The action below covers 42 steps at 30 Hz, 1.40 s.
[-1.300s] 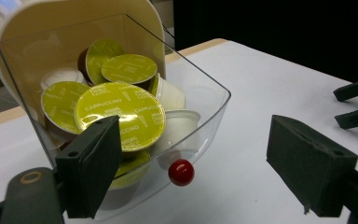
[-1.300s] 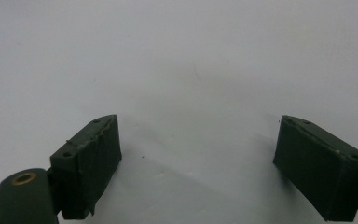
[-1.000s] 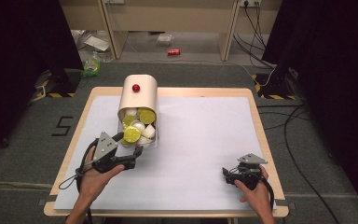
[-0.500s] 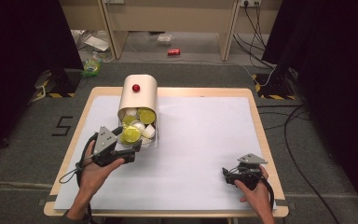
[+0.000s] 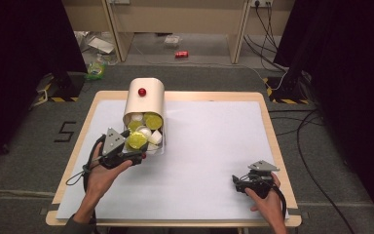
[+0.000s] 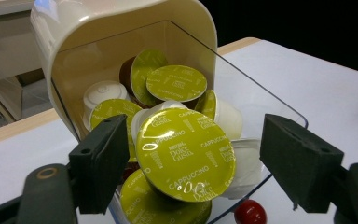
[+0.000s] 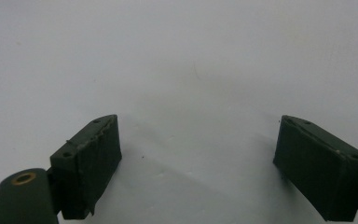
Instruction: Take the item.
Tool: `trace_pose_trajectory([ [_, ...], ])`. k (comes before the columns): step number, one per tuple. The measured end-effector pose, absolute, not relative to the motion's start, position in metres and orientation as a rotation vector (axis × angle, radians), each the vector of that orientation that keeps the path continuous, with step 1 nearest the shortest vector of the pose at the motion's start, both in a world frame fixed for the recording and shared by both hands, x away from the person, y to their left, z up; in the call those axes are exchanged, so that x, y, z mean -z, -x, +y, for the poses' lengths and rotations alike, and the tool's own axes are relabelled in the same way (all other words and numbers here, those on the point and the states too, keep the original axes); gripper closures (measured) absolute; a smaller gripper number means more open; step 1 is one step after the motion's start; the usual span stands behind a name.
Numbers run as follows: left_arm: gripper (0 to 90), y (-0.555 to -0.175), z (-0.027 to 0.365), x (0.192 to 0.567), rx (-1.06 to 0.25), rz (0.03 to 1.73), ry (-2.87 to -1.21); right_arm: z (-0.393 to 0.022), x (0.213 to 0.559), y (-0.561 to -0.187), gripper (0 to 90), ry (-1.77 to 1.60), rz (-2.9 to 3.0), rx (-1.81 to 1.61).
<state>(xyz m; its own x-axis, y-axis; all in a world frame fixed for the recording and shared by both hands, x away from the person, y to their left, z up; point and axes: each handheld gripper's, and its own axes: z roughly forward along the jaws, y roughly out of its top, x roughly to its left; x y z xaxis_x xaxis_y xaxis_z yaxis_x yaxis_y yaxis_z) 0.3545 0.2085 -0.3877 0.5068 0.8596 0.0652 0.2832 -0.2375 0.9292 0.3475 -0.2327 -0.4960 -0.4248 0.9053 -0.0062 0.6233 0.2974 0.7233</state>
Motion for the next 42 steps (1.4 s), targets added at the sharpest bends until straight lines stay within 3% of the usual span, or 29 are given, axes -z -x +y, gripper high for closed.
trace_pose_trajectory([
  [12, 29.1, -0.3601, 0.2079, 0.3922, -0.734, 0.974, -1.803, -0.2326, 0.4960, -0.3474, 14.8, -1.371, 2.155, -0.918],
  [16, 38.1, -0.3611, 0.2084, 0.3933, -0.723, 0.978, -1.796, -0.2326, 0.4960, -0.3473, 14.8, -1.371, 2.154, -0.918],
  [19, 39.8, -0.3613, 0.2097, 0.3934, -0.721, 0.980, -1.785, -0.2327, 0.4960, -0.3474, 14.8, -1.371, 2.155, -0.918],
  [42, 40.1, -0.3563, 0.2107, 0.3839, -0.721, 0.952, -1.756, -0.2326, 0.4960, -0.3474, 14.8, -1.371, 2.154, -0.918],
])
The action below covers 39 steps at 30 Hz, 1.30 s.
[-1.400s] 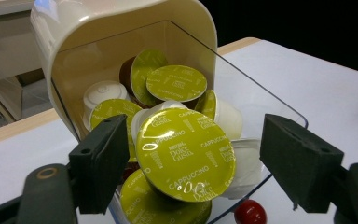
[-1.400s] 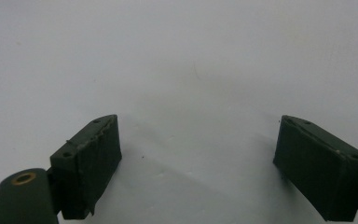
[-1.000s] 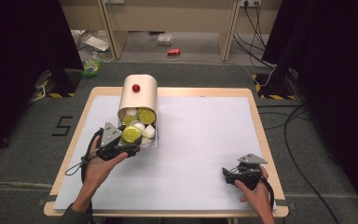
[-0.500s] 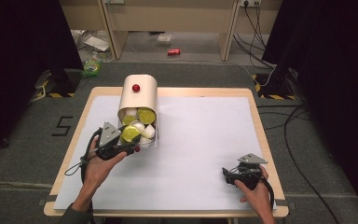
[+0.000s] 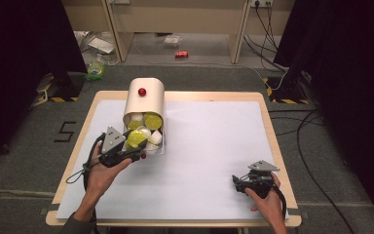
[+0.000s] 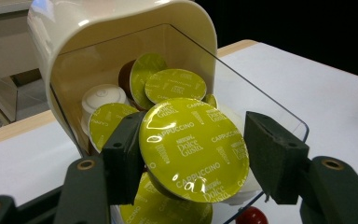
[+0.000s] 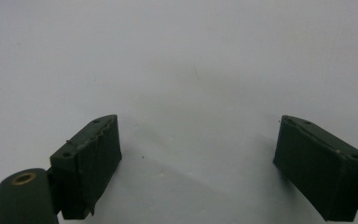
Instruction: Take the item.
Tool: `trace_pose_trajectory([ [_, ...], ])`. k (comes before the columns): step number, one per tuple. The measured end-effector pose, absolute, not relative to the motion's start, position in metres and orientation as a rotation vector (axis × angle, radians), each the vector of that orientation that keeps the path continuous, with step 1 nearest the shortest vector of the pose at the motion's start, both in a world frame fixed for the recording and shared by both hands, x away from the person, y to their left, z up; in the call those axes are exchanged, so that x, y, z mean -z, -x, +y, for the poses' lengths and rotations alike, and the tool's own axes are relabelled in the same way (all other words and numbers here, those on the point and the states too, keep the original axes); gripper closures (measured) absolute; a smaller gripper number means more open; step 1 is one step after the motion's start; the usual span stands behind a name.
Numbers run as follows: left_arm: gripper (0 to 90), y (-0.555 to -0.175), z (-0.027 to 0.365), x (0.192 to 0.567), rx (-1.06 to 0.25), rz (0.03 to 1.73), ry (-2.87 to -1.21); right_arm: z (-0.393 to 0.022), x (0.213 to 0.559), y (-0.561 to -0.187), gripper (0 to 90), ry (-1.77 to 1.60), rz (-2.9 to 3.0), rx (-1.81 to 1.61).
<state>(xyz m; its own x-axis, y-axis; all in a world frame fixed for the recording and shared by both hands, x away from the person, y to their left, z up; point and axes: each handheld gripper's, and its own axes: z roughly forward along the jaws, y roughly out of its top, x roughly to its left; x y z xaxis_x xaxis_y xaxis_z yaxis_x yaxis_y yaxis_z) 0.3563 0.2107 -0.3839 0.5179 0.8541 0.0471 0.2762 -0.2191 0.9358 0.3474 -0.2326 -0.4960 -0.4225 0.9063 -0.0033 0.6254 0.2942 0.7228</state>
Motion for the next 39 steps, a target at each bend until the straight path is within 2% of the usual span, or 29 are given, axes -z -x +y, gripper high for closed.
trace_pose_trajectory([
  [22, 40.1, -0.349, 0.224, 0.369, -0.714, 0.944, -1.721, -0.233, 0.496, -0.347, 14.8, -1.372, 2.154, -0.919],
  [39, 40.1, -0.343, 0.252, 0.365, -0.762, 0.970, -1.664, -0.233, 0.496, -0.347, 14.8, -1.372, 2.154, -0.920],
])
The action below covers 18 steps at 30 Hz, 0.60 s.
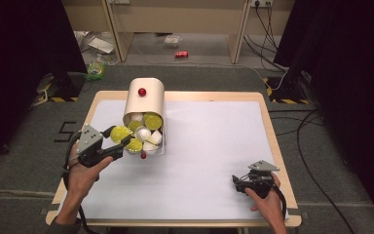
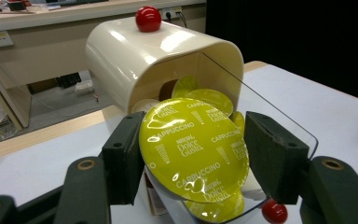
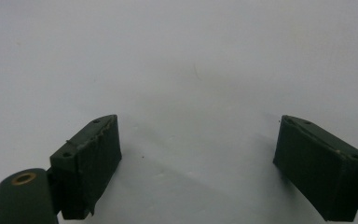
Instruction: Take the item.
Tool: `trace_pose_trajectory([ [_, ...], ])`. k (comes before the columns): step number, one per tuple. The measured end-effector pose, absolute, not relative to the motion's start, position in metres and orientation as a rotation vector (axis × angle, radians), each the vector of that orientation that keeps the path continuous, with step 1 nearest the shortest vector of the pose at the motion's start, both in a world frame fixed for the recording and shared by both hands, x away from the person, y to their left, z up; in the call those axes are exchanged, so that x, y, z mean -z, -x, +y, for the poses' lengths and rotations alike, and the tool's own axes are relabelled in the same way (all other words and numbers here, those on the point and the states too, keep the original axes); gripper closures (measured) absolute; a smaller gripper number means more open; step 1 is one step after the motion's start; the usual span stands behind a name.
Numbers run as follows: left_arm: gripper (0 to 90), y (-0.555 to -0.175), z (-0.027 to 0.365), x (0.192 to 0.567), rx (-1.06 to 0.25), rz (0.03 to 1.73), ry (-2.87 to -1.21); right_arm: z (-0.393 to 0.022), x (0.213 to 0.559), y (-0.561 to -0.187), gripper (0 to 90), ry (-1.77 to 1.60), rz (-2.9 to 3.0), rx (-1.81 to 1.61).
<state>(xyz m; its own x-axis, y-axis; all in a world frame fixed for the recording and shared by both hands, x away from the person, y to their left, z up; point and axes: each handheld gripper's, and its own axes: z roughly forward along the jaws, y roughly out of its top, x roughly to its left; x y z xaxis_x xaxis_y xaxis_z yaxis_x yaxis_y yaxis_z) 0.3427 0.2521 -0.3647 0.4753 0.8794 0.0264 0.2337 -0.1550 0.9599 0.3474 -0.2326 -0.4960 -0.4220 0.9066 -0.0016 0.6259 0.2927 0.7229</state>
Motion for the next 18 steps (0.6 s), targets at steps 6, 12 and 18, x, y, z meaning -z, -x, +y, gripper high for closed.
trace_pose_trajectory([
  [6, 40.1, -0.340, 0.267, 0.369, -0.776, 1.002, -1.640, -0.233, 0.496, -0.347, 14.8, -1.372, 2.154, -0.919],
  [12, 40.1, -0.339, 0.272, 0.374, -0.789, 1.016, -1.630, -0.233, 0.496, -0.347, 14.8, -1.372, 2.154, -0.919],
  [18, 40.1, -0.337, 0.278, 0.381, -0.794, 1.037, -1.606, -0.233, 0.496, -0.347, 14.8, -1.372, 2.154, -0.919],
])
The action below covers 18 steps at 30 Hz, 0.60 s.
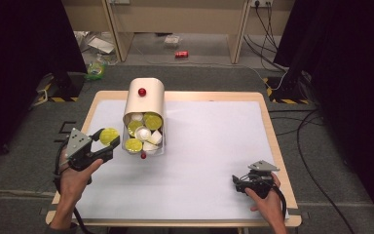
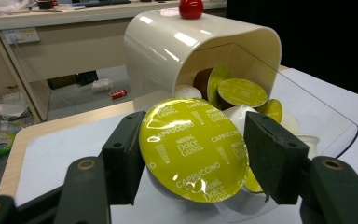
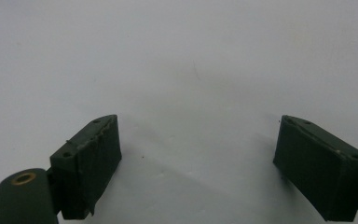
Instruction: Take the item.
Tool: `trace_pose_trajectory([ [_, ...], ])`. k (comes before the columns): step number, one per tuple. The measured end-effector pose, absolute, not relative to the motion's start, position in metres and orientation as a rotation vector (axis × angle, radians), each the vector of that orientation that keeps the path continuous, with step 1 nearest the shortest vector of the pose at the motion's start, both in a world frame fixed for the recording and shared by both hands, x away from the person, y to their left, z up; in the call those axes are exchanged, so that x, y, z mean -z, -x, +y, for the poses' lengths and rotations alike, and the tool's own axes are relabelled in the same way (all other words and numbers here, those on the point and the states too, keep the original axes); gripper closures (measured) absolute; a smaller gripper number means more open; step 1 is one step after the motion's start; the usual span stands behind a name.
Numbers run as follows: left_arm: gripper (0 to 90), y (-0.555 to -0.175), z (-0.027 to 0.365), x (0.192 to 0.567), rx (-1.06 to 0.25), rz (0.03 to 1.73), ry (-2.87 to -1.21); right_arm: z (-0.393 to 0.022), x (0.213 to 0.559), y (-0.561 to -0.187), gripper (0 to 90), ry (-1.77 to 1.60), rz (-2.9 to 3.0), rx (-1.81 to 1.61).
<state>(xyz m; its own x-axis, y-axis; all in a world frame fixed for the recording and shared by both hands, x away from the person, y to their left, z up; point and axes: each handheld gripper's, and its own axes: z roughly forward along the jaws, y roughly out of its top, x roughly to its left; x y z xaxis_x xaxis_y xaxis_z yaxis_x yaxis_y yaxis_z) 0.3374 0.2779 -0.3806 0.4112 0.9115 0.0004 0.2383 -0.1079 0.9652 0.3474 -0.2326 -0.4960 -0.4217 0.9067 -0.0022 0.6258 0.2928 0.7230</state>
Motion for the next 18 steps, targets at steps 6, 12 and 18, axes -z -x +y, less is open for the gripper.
trace_pose_trajectory([
  [6, 40.1, -0.335, 0.284, 0.389, -0.799, 1.059, -1.586, -0.233, 0.496, -0.347, 14.8, -1.371, 2.154, -0.918],
  [12, 40.1, -0.335, 0.293, 0.402, -0.798, 1.092, -1.570, -0.233, 0.496, -0.347, 14.8, -1.371, 2.155, -0.918],
  [18, 40.1, -0.336, 0.298, 0.414, -0.809, 1.112, -1.573, -0.233, 0.496, -0.347, 14.8, -1.372, 2.154, -0.919],
])
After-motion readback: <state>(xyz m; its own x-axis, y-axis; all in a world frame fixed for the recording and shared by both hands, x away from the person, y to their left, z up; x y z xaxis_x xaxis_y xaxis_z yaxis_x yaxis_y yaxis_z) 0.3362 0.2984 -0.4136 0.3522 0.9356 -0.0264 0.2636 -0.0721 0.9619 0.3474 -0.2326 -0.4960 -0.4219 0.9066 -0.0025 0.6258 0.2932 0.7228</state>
